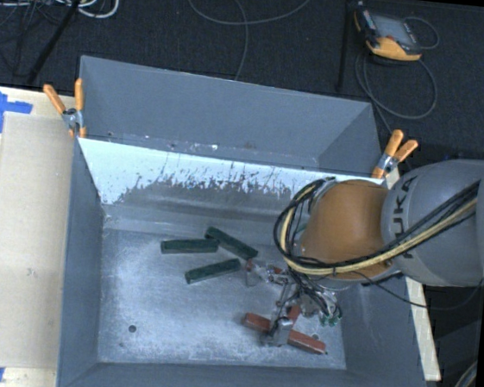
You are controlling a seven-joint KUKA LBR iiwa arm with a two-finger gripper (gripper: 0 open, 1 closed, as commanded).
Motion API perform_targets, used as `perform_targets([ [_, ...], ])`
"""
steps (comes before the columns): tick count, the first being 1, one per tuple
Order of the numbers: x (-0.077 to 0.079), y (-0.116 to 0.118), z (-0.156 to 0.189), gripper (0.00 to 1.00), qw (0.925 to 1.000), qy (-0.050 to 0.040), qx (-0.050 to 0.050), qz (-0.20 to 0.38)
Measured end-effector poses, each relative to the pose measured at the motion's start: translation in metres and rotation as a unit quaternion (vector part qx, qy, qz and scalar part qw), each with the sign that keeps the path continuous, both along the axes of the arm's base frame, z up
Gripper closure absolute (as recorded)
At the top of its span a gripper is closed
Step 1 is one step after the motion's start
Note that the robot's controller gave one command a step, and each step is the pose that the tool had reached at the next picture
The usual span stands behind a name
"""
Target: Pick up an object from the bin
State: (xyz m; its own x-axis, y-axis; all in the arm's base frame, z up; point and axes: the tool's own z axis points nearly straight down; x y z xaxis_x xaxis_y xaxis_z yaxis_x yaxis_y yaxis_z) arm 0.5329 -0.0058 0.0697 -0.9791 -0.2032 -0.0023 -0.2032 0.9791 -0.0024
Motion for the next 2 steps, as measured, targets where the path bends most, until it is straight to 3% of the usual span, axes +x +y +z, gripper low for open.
perform_targets([
  [1, -0.0318, -0.0384, -0.0007, 0.00, 0.9992, 0.0038, 0.001, -0.041],
  [2, -0.0306, -0.0373, -0.0003, 1.00, 0.9992, 0.0021, 0.001, -0.041],
])
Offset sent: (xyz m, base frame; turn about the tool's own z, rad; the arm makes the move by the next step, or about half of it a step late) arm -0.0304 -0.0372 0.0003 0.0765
